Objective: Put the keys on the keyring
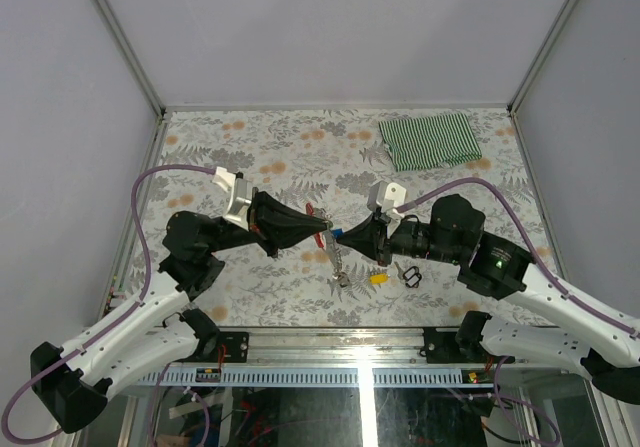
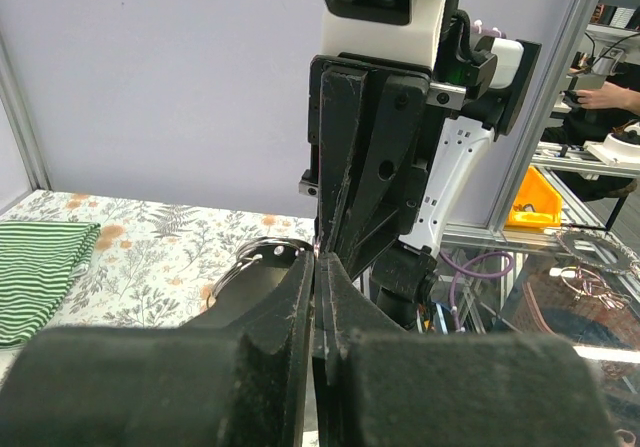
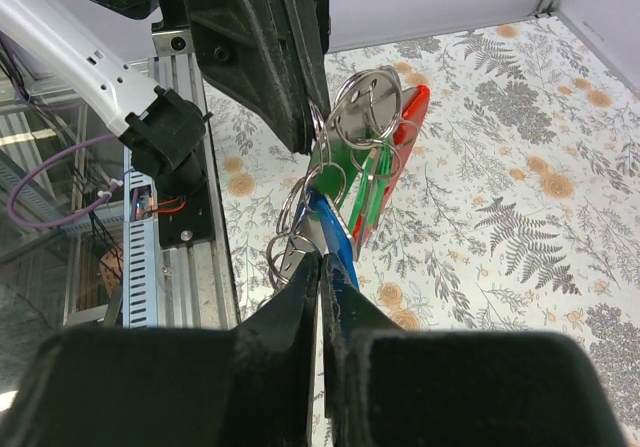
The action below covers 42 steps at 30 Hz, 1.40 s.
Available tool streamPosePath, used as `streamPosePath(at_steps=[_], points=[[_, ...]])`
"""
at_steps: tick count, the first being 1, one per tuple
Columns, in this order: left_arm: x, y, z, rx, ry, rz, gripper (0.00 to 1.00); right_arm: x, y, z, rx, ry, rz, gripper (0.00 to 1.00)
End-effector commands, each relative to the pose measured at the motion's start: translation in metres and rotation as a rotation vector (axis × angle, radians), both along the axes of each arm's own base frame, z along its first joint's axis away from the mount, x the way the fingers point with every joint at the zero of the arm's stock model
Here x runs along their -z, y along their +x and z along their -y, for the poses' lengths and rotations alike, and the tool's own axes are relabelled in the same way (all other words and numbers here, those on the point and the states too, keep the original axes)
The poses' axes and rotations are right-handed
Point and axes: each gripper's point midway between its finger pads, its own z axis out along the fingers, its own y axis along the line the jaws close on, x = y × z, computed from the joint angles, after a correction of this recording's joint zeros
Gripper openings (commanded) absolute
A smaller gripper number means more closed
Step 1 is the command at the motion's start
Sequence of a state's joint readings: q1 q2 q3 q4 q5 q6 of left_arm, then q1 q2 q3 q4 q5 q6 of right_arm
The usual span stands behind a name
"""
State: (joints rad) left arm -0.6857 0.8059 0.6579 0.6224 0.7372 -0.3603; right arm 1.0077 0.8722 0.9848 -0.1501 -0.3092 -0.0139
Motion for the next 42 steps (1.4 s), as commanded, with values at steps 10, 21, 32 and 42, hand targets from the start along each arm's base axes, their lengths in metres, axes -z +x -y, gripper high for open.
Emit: streamPosePath(at_steps=[10, 21, 32, 42], points=[[-0.027, -0.006, -0.005, -0.005, -0.052, 0.090, 0.00, -0.041, -0.006, -0.004, -0.036, 0.103, 0.058, 0.19], [-0.023, -0.026, -0.001, 0.121, 0.011, 0.133, 0.00, -0.059, -0.008, 0.019, 0.012, 0.140, 0.139, 0.33], [-0.007, -0.045, 0.003, 0.291, 0.182, 0.203, 0.00, -0.074, -0.014, 0.039, 0.041, 0.175, 0.181, 0.35], [-0.001, -0.040, 0.007, 0.300, 0.225, 0.208, 0.00, -0.065, -0.026, 0.039, -0.026, 0.130, 0.170, 0.42]])
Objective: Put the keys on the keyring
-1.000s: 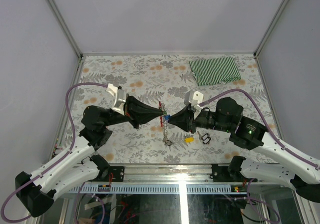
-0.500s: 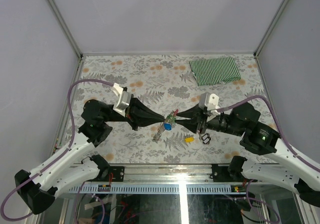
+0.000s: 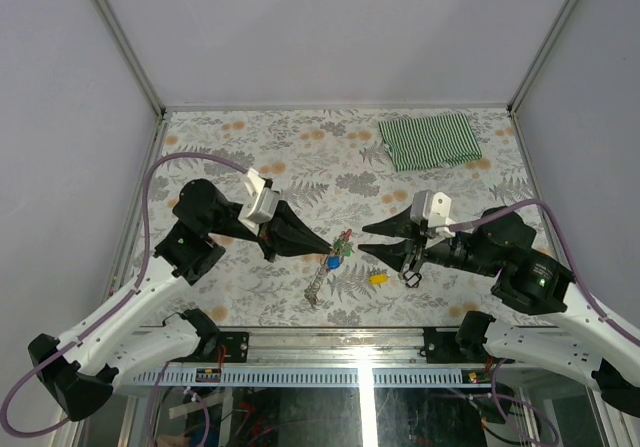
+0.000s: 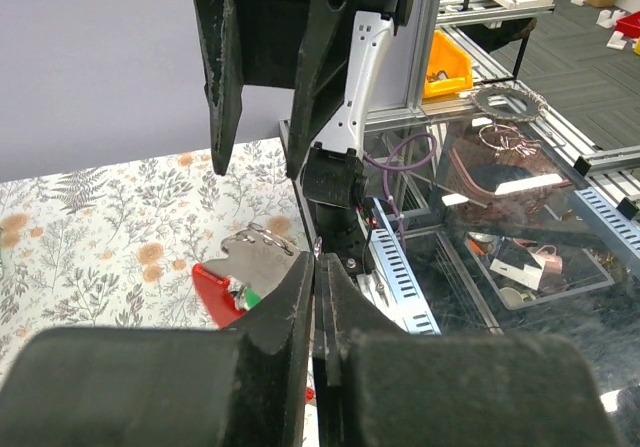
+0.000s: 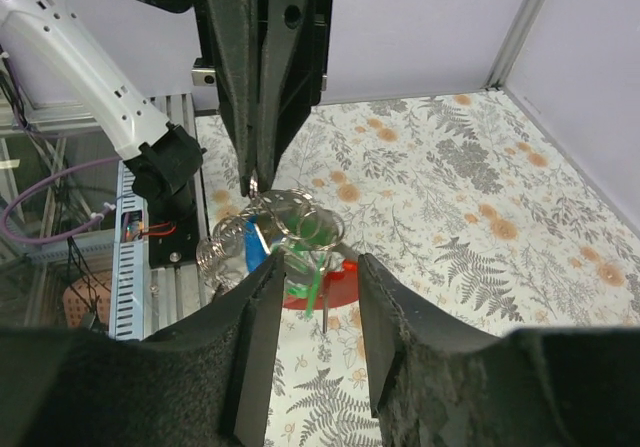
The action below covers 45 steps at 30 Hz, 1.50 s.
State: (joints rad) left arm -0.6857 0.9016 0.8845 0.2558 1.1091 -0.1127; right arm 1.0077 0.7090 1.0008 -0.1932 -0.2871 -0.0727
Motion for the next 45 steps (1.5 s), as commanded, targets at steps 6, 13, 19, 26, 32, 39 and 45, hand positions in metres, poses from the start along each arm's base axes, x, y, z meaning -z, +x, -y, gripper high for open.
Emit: streamPosePath(at_steps=[6, 13, 19, 26, 32, 39, 45], points=[[-0.012, 0.001, 0.000, -0.009, -0.010, 0.065, 0.00, -0.015, -0.010, -0.002, -0.061, -0.009, 0.018, 0.44], [-0.016, 0.016, 0.000, -0.111, -0.022, 0.047, 0.00, -0.008, 0.009, 0.004, 0.054, -0.009, 0.017, 0.45], [-0.026, 0.039, -0.004, -0.282, -0.066, 0.020, 0.00, -0.003, 0.017, 0.005, 0.105, 0.023, 0.003, 0.45], [-0.042, 0.060, -0.012, -0.432, -0.129, -0.005, 0.00, 0.002, 0.027, 0.003, 0.157, 0.047, -0.038, 0.45], [-0.055, 0.069, -0.015, -0.490, -0.175, -0.006, 0.00, 0.010, 0.024, -0.005, 0.127, 0.069, -0.070, 0.44], [-0.060, 0.074, -0.015, -0.512, -0.191, -0.007, 0.00, 0.011, 0.009, -0.019, 0.012, 0.126, -0.061, 0.42], [-0.061, 0.075, -0.016, -0.517, -0.200, -0.010, 0.00, 0.004, 0.012, -0.024, 0.005, 0.180, -0.036, 0.40]])
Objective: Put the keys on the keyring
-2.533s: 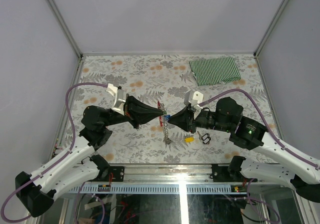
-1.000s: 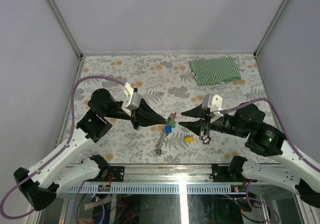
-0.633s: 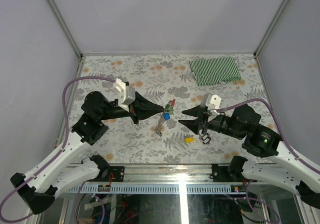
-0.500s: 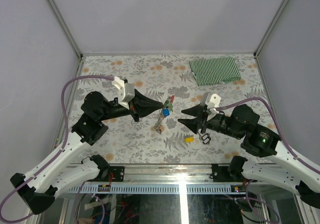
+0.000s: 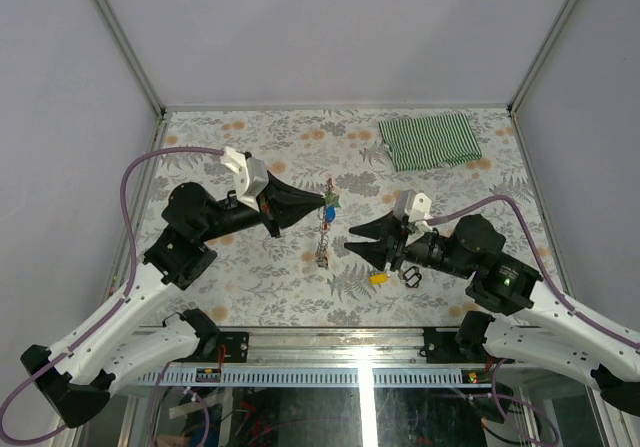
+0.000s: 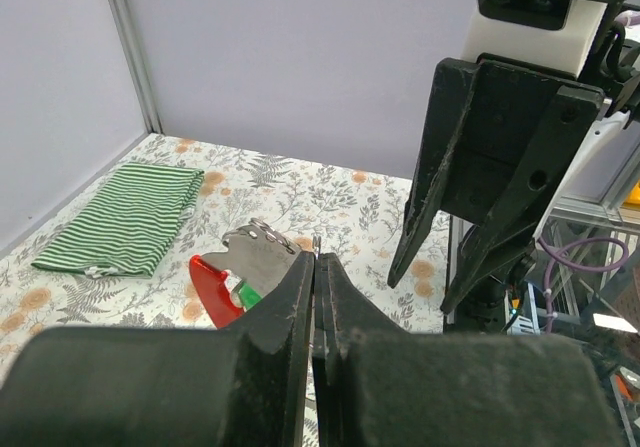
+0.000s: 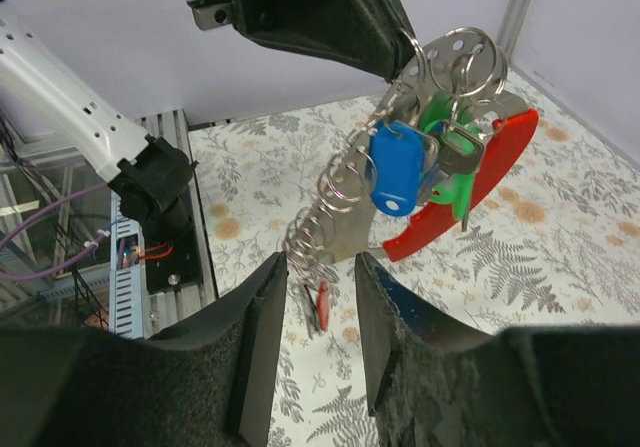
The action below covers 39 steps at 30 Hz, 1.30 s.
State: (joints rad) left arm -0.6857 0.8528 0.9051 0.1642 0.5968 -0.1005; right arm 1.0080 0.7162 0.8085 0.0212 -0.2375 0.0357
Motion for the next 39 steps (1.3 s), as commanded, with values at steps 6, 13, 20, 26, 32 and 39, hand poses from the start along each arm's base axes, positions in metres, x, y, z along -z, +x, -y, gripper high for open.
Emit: streamPosePath(at_steps=[6, 13, 20, 26, 32, 39], points=[[-0.046, 0.004, -0.012, -0.076, -0.128, 0.092, 0.00, -0.010, -0.009, -0.019, -0.097, 0.080, 0.023, 0.39], [-0.054, 0.005, -0.016, -0.104, -0.152, 0.107, 0.00, 0.017, -0.010, -0.027, -0.124, 0.085, -0.010, 0.39], [-0.058, 0.004, -0.017, -0.104, -0.159, 0.115, 0.00, 0.031, -0.013, -0.035, -0.157, 0.103, -0.041, 0.38], [-0.058, 0.003, -0.017, -0.098, -0.160, 0.118, 0.00, 0.037, -0.006, -0.035, -0.124, 0.103, -0.026, 0.42], [-0.059, 0.003, -0.016, -0.095, -0.160, 0.120, 0.00, 0.031, -0.004, -0.034, -0.112, 0.131, -0.005, 0.43], [-0.059, 0.004, -0.015, -0.093, -0.161, 0.120, 0.00, 0.030, -0.006, -0.041, -0.145, 0.137, -0.004, 0.42]])
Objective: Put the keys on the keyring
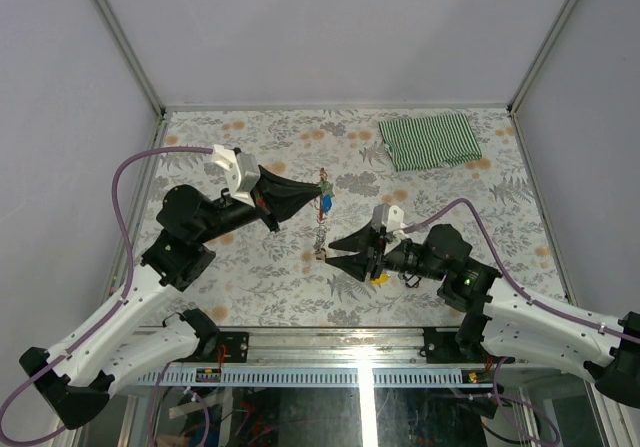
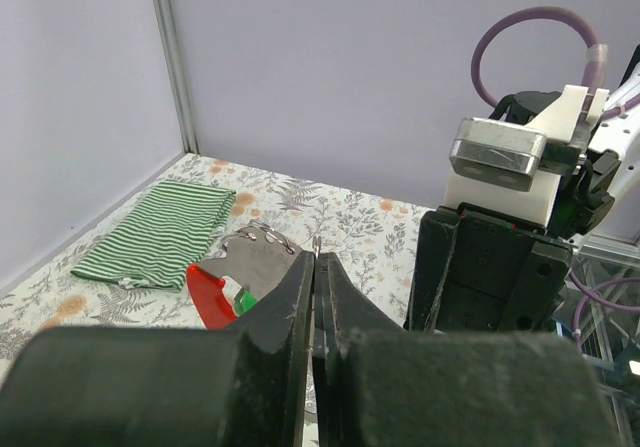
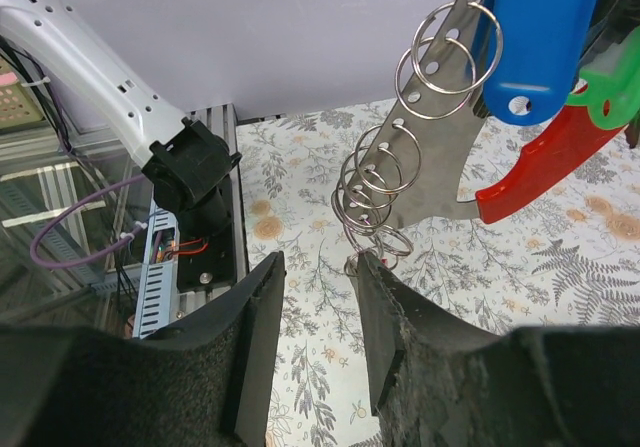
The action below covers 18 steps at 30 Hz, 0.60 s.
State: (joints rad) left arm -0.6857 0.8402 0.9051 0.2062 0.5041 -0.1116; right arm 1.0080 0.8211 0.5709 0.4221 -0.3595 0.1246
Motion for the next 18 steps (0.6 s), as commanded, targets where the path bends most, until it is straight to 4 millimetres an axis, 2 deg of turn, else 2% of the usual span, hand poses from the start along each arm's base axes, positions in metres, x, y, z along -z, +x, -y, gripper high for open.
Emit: streamPosePath(at_steps=[1, 18], points=[[-0.0439, -0.0082, -0.0081, -0.008, -0.102, 0.107, 0.00, -0.0205, -0.0002, -0.0057, -0.016, 0.068, 0.044, 0.42], [-0.0416, -0.0085, -0.0074, -0.004, -0.100, 0.104, 0.00, -0.0231, 0.0067, -0.0107, 0.004, 0.084, 0.051, 0.45]])
